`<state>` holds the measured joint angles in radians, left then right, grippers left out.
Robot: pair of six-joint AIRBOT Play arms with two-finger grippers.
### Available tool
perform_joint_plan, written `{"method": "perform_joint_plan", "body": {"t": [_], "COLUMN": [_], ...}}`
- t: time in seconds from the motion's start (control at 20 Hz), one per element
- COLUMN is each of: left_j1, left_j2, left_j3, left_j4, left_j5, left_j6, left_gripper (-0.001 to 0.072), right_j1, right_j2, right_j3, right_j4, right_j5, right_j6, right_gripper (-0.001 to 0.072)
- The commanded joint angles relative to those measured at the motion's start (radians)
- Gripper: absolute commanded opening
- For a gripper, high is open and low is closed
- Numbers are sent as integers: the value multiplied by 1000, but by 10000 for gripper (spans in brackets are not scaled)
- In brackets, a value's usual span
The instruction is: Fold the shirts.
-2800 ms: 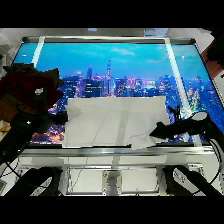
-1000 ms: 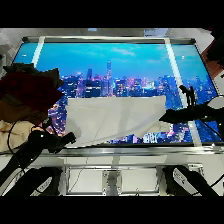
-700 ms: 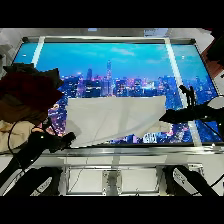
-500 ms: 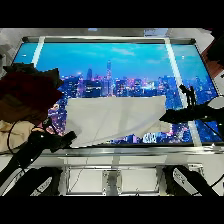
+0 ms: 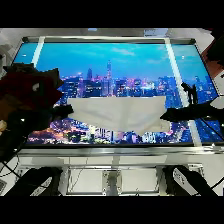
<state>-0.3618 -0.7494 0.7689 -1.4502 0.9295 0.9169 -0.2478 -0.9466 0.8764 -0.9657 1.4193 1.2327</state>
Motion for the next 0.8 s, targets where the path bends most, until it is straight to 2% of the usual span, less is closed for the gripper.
{"method": "perform_joint_plan", "body": {"t": [0.0, 0.1, 0.25, 0.35, 0.45, 0.6, 0.75], "left_j1": [1, 1, 1, 1, 8, 76, 160], "left_j2": [-2, -29, -150, -248, -361, -491, -553], "left_j3": [130, 140, 141, 146, 174, 220, 230], "left_j4": [153, 212, 156, 214, 298, 316, 275], "left_j5": [-15, -9, -36, -56, -10, 15, -38], "left_j6": [22, 21, 85, 85, 86, 83, 76], "left_gripper": [18, 18, 18, 18, 18, 18, 19], "right_j1": [0, 0, 3, 20, 53, 108, 150], "right_j2": [2, -2, -53, -119, -204, -348, -472], "right_j3": [82, 140, 166, 165, 165, 166, 166], "right_j4": [0, -15, 21, 26, 27, 27, 35], "right_j5": [-56, -140, -233, -278, -336, -431, -515], "right_j6": [1, 6, 22, 20, 19, 24, 27], "right_gripper": [23, 21, 20, 20, 20, 21, 20]}}
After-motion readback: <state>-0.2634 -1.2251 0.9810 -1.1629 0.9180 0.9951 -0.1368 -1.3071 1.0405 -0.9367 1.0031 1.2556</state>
